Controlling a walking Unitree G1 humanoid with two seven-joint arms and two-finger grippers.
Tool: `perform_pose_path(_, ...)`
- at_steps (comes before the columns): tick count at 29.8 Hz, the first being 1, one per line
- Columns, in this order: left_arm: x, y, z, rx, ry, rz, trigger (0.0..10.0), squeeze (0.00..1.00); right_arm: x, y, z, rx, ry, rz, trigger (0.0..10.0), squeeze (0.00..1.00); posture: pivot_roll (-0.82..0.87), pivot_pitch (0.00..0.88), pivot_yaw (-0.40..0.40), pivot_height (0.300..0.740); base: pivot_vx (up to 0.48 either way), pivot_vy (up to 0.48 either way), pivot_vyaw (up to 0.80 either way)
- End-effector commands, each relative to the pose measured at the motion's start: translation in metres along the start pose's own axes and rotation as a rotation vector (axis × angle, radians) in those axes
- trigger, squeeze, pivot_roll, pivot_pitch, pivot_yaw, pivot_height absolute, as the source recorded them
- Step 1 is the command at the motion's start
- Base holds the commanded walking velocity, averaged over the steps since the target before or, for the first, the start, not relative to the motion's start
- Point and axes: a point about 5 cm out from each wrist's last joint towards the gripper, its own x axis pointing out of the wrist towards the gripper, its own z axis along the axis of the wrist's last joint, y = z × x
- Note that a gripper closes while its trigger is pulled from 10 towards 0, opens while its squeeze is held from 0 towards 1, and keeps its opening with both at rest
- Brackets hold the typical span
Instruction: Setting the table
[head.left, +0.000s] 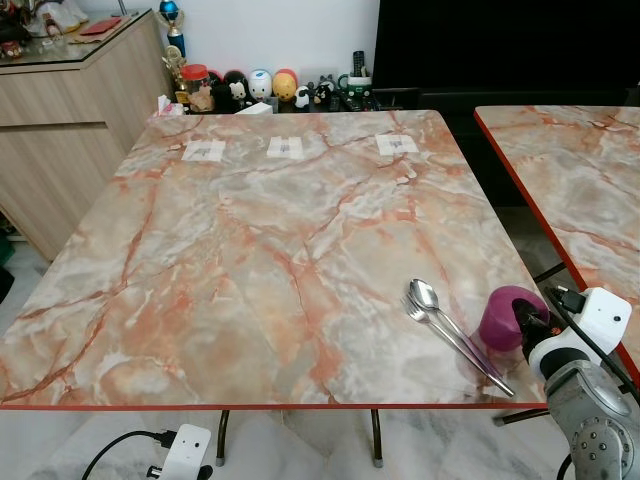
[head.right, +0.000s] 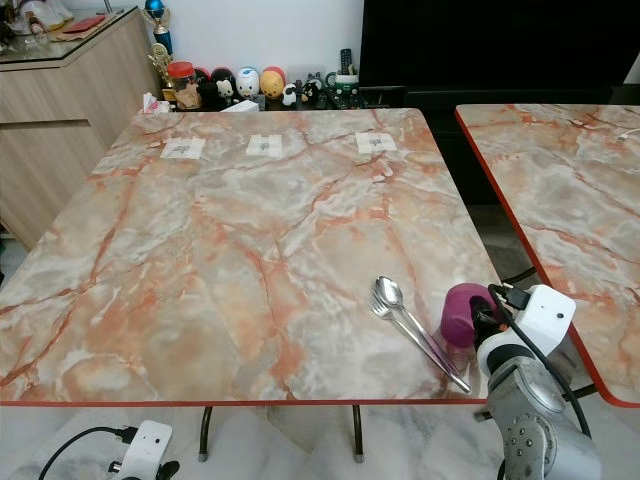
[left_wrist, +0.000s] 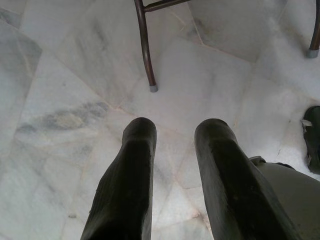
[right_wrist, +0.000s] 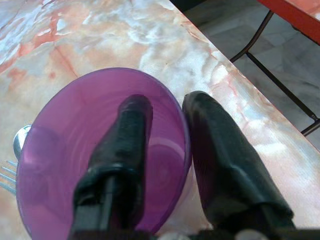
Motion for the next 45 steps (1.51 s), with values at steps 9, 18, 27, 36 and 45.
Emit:
perform_pose_path(9,-0.001,0.0,-0.004,0.005,0.013,0.0,10.0,0.0,0.002,0.004,0.001,0.002,-0.007,0.001,0.0,0.0,0.05,0.0,0.007,0.74,0.0,0.0,0.0)
perform_pose_path(18,-0.001,0.0,-0.003,0.008,0.011,-0.001,10.0,0.0,-0.003,0.008,0.031,0.038,-0.261,0.001,0.0,0.0,0.05,0.0,0.007,0.74,0.0,0.0,0.0)
perform_pose_path(27,-0.002,0.001,-0.012,0.033,0.077,0.03,10.0,0.0,-0.015,0.061,0.021,-0.314,-0.424,0.196,10.0,0.0,0.04,0.0,0.005,0.74,0.0,0.0,0.0)
perform_pose_path(36,-0.004,0.008,-0.018,-0.049,0.096,0.063,10.0,0.0,-0.023,0.089,0.038,-0.401,-0.621,0.314,10.0,0.0,0.02,0.0,0.004,0.74,0.0,0.0,0.0)
perform_pose_path(45,-0.004,0.006,-0.018,-0.012,0.099,0.051,10.0,0.0,-0.021,0.093,0.035,-0.395,-0.642,0.31,10.0,0.0,0.0,0.0,0.009,0.74,0.0,-0.411,0.0)
